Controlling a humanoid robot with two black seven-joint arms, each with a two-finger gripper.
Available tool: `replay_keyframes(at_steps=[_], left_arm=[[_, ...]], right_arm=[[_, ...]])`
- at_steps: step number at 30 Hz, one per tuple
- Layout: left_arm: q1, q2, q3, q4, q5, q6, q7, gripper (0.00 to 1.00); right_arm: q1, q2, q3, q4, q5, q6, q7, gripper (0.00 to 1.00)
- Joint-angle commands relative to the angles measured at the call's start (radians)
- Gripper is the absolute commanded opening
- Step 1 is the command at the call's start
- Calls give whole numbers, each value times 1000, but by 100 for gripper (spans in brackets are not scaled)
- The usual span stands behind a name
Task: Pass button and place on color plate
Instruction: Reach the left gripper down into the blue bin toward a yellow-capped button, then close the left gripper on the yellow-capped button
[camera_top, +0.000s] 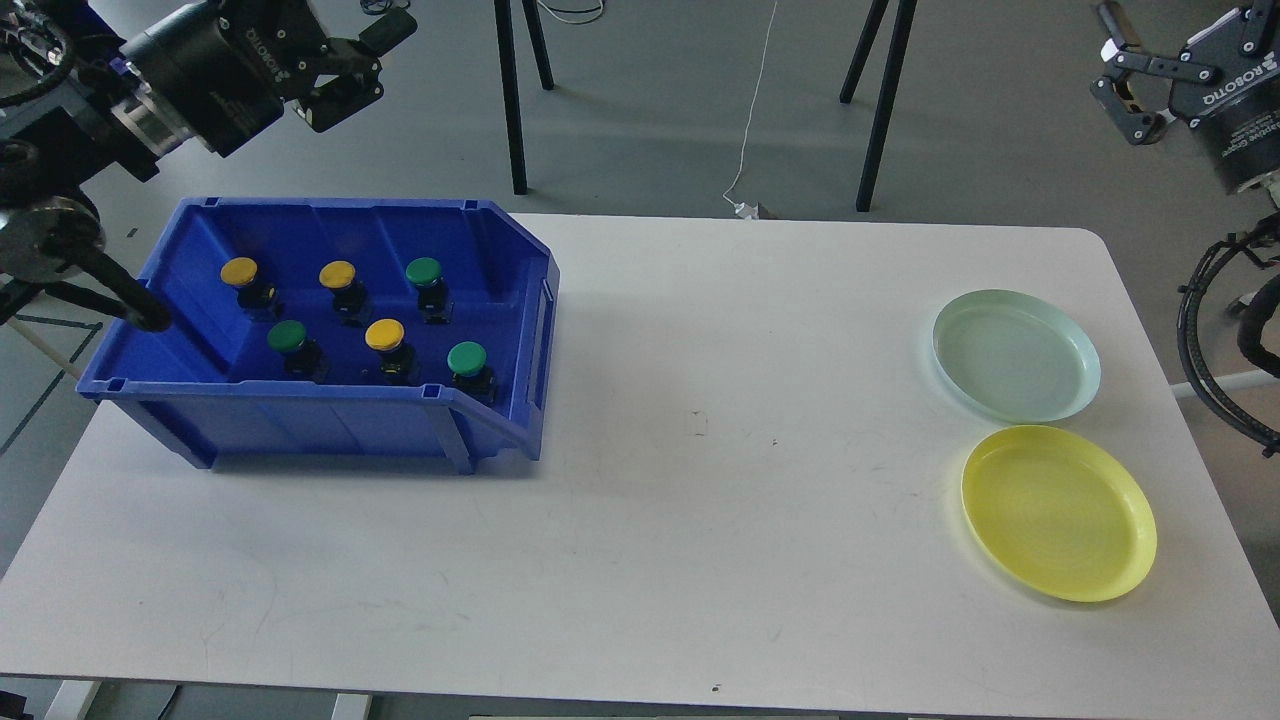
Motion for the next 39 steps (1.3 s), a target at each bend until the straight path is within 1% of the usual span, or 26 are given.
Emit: replay_keyframes(at_steps=[1,4,8,10,12,14,16,20,23,25,28,32,39], left_arm=[[-108,-3,204,1,168,24,0,100],[-186,-29,386,1,300,121,0,100],[-281,-96,624,19,383,214,0,100],[-318,-111,721,17,387,254,0,100],[-340,-124,784,19,396,283,0,100],[-349,-124,809,22,426,300,0,100],[-349,-125,818,27,462,299,0,100],[-349,-163,904,34,511,302,0,100],[-349,-211,961,101,517,299,0,100],[-349,-236,972,143,515,293,0,100],[-347,-263,976,160,512,279,0,100],[-335,-312,1033,192,509,264,0,99],[-291,-320,1042,250,508,264,0,99]], right_arm=[[-60,-30,47,61,-1,0,22,99],[-85,-30,90,72,-1,0,22,99],[-86,-30,93,70,-1,0,22,99],[-93,-30,93,69,-1,0,23,99],[-103,-28,95,69,-1,0,23,99],[-119,-28,95,69,-1,0,25,99],[-132,-28,95,69,-1,0,26,99],[-152,-28,96,66,-1,0,26,99],[-159,-28,96,64,-1,0,32,99],[-163,-28,96,66,-1,0,32,99],[-168,-27,96,66,-1,0,32,99],[-171,-27,96,62,-1,0,32,99],[-177,-22,96,61,-1,0,32,99]])
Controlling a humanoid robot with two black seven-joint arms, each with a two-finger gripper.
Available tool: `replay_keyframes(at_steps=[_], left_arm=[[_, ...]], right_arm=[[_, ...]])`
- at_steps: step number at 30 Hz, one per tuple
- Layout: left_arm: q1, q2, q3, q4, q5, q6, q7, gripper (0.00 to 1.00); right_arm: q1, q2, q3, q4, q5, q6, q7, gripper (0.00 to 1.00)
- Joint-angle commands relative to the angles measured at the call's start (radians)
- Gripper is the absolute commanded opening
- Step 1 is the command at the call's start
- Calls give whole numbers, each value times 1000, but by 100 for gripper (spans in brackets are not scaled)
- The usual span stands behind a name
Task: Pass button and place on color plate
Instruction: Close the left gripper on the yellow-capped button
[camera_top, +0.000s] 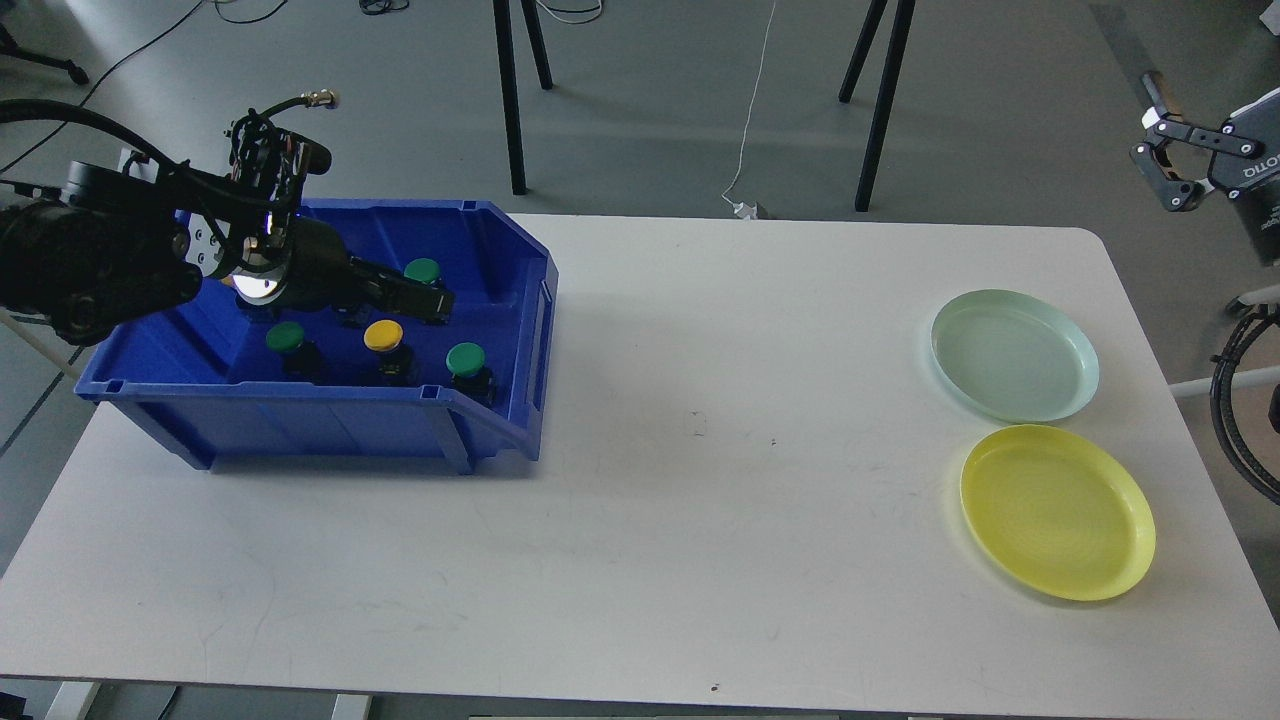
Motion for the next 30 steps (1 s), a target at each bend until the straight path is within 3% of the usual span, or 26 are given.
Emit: replay_keyframes(at_steps=[1,30], left_arm=[[15,1,1,26,0,0,0,99],[115,-15,-3,95,3,5,0,93]], right_arm=[[-2,3,-2,0,0,0,0,99],[-28,8,0,0,0,0,1,99]])
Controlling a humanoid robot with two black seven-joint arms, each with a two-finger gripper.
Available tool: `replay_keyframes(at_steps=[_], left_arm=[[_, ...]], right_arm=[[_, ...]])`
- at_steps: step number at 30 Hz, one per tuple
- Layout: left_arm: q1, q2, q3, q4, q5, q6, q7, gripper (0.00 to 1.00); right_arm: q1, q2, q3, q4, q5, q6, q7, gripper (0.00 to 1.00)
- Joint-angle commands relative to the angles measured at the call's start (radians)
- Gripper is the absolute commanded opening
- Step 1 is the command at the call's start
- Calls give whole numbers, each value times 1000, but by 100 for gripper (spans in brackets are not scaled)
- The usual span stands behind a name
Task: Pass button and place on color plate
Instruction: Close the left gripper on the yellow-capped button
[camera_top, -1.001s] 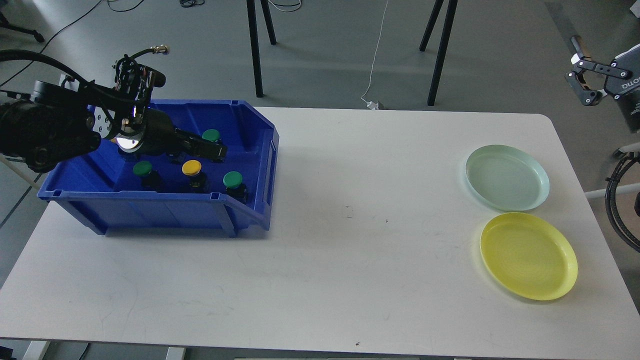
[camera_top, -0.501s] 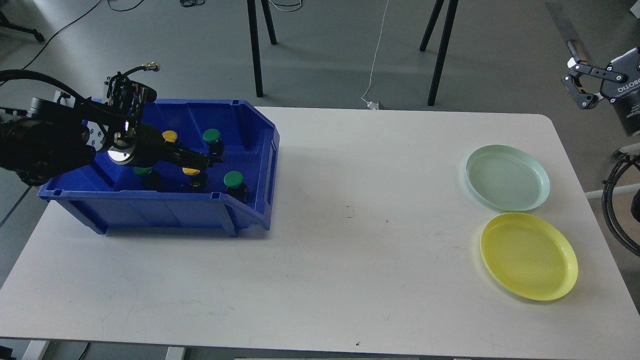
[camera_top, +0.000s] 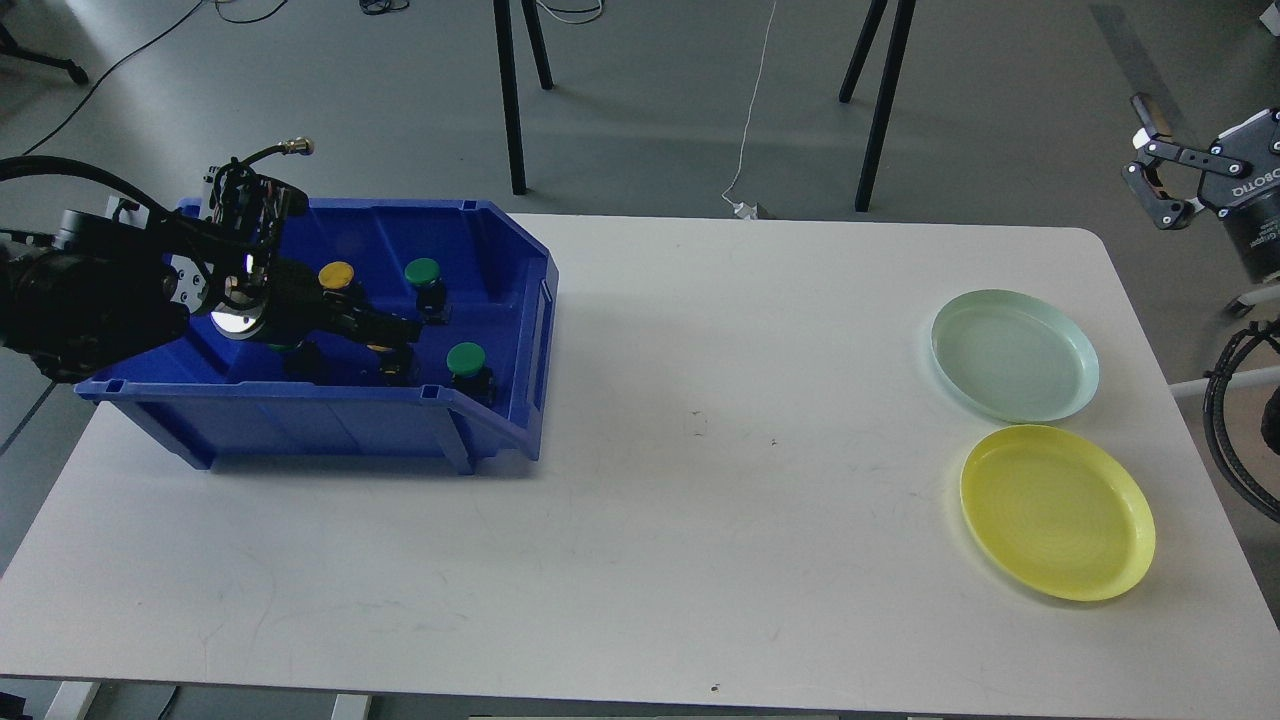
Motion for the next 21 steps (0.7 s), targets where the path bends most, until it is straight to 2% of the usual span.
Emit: replay_keyframes(at_steps=[1,11,21], left_arm=[[11,-8,0,0,-1,0,0,93],[45,-11,-6,48,-1,1,0,93],[55,-28,-12,54,-1,1,0,82]], right_arm=[[-6,0,1,0,0,0,0,99],[-15,0,1,0,0,0,0,99],[-23,0,0,-1,0,0,0,99]])
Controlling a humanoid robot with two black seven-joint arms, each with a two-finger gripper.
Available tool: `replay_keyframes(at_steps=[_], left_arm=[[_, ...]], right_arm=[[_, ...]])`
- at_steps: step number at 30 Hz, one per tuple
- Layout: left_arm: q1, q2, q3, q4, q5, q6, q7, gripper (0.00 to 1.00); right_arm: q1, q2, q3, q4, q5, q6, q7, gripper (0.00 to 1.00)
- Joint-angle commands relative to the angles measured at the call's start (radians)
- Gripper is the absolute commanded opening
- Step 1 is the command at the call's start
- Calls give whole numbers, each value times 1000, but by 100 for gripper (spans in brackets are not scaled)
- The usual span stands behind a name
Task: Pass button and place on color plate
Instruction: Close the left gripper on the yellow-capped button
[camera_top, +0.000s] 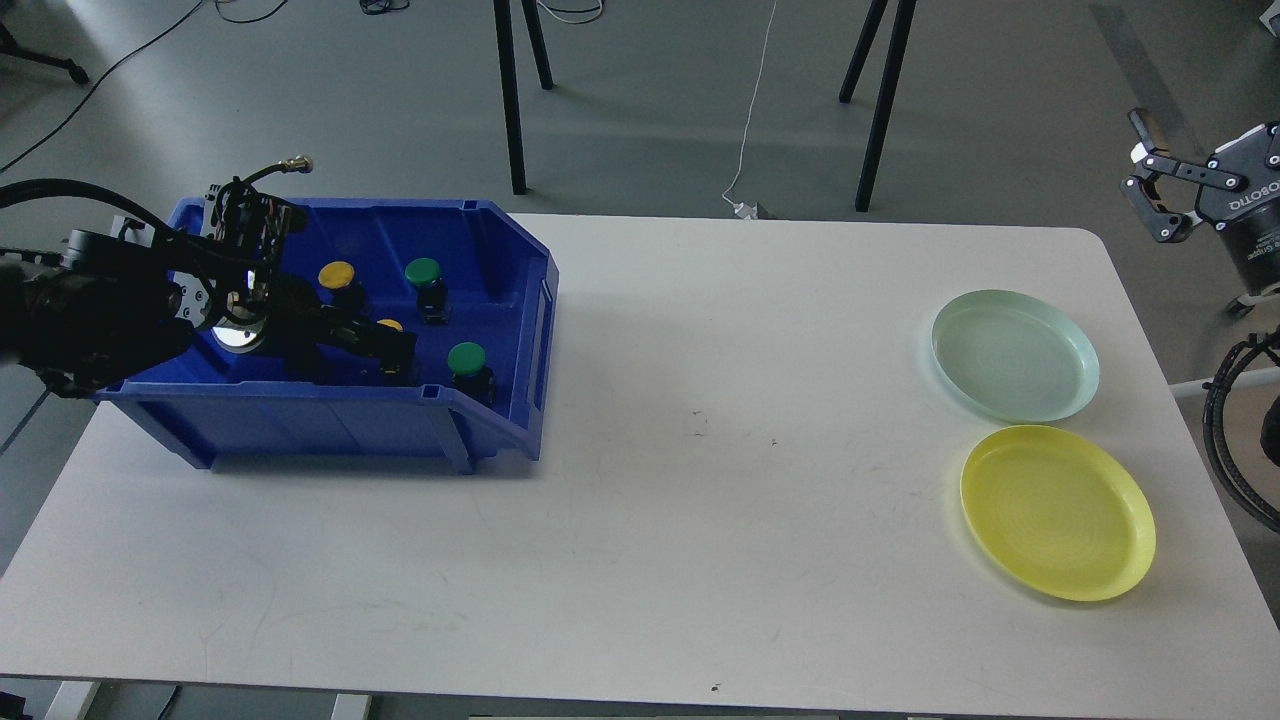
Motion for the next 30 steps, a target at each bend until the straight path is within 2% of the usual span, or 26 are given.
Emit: replay_keyframes(at_steps=[1,7,13,14,17,23,25,30], left_arm=[[0,-10,0,0,0,0,0,80],[0,-12,0,-2,2,3,0,71],[0,-12,0,-2,-6,1,0,68],[2,-12,0,-2,-8,3,0,65],[0,-12,0,-3,-8,3,0,47],[-4,-12,0,-11,-6,-8,0,31],[-6,-9,0,-14,-5,3,0,6],[-17,4,-3,-15,-3,18,0,5]], right_arm=[[-1,0,0,-2,0,0,0,99],[0,0,1,-3,0,0,0,99],[-1,0,1,-3,0,0,0,99],[-1,0,1,-3,0,0,0,99],[-1,0,1,-3,0,0,0,99],[-1,2,1,-5,0,0,0,99],[-1,2,1,-5,0,0,0,99],[-1,2,1,-5,0,0,0,99]])
